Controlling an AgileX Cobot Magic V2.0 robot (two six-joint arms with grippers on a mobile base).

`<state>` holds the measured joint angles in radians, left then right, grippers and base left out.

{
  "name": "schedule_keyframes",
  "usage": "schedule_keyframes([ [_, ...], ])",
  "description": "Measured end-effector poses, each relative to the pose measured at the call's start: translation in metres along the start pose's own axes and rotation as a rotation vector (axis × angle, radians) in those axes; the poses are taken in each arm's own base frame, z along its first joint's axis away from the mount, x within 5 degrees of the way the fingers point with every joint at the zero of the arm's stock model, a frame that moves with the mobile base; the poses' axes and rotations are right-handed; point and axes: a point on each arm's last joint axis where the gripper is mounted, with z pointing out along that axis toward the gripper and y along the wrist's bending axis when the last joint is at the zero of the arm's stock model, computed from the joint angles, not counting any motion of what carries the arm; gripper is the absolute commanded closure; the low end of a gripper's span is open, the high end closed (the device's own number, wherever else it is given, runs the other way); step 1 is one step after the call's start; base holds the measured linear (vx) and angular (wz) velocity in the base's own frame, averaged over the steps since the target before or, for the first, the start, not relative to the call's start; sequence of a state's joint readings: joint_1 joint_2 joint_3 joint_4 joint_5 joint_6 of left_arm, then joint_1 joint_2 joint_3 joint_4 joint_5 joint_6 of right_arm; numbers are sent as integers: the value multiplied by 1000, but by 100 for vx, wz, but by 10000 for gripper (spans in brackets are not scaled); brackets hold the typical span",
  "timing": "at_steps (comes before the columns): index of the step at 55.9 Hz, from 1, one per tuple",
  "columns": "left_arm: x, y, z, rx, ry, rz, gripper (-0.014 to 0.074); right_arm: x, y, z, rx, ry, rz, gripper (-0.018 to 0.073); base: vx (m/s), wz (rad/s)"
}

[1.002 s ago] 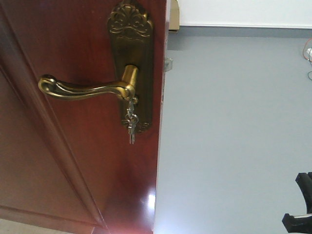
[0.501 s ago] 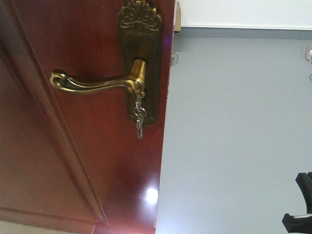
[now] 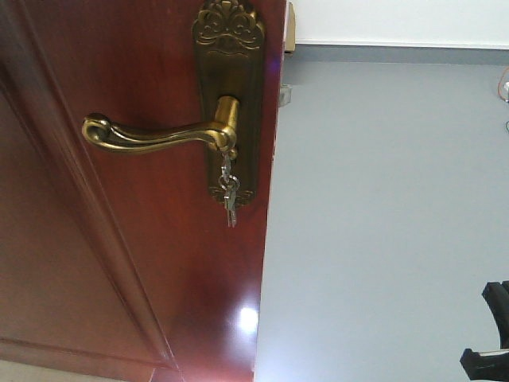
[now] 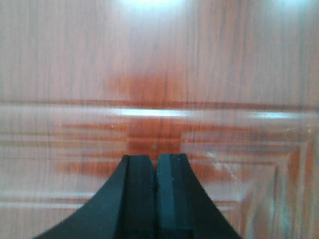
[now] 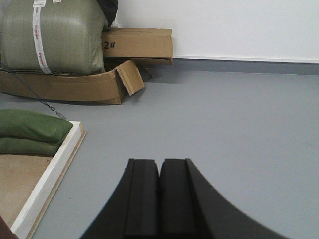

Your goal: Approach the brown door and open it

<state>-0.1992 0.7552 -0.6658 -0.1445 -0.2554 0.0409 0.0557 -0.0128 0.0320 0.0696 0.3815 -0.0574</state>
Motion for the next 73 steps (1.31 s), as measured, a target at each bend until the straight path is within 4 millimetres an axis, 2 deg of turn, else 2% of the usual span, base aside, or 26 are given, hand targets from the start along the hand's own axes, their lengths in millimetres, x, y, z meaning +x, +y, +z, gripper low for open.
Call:
schedule_keyframes([
  [35,0,0,0,0,-2,0,600,0,0,0,0,0,0,559,0,0],
  [44,4,1,-15,-1,67,80,600,0,0,0,0,0,0,559,0,0],
  [51,25,8,-43,-30,176,134,600,0,0,0,0,0,0,559,0,0],
  [61,75,18,-85,-82,268,138,600,0,0,0,0,0,0,559,0,0],
  [73,124,26,-126,-157,247,86,600,0,0,0,0,0,0,559,0,0],
])
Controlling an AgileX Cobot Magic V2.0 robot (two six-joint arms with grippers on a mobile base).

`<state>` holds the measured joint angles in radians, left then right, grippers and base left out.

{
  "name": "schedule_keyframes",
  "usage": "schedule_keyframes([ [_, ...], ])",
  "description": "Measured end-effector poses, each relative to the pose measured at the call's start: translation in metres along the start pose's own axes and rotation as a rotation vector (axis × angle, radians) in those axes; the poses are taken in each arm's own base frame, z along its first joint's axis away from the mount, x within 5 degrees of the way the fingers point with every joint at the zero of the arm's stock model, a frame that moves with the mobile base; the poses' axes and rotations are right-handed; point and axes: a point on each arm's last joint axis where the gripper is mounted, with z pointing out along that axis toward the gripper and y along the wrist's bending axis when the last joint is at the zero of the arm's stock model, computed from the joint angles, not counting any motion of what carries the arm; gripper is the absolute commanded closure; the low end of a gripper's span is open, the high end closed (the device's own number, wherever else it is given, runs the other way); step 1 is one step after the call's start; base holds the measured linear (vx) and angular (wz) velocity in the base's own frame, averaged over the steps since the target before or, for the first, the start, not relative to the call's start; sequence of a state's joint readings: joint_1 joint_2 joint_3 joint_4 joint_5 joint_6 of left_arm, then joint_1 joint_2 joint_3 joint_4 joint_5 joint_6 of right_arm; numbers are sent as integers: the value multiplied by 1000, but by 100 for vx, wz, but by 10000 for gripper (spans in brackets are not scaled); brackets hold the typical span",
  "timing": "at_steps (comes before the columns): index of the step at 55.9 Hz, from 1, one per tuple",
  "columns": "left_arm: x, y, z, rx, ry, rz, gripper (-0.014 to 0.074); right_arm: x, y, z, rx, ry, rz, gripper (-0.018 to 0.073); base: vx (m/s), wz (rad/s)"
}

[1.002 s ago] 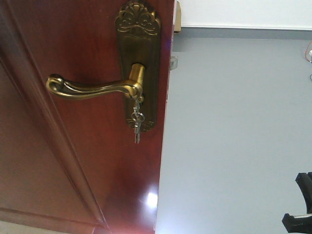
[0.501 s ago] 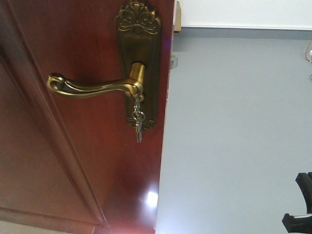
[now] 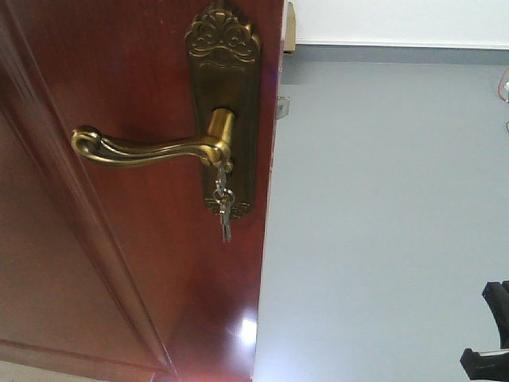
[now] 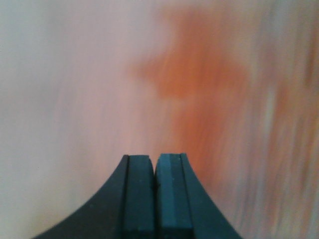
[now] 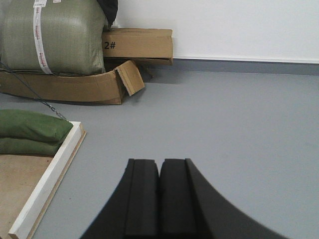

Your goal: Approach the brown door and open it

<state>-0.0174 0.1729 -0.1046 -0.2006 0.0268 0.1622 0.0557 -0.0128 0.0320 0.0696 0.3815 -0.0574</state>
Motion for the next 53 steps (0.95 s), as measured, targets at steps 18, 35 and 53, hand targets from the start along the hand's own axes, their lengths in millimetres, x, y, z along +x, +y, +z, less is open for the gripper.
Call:
schedule_keyframes([
  [18,36,3,-12,-31,-19,-19,600,0,0,0,0,-1,0,559,0,0],
  [35,37,3,-13,-29,-11,-16,600,0,0,0,0,0,0,559,0,0],
  [53,37,3,-13,-28,-9,-16,600,0,0,0,0,0,0,559,0,0],
])
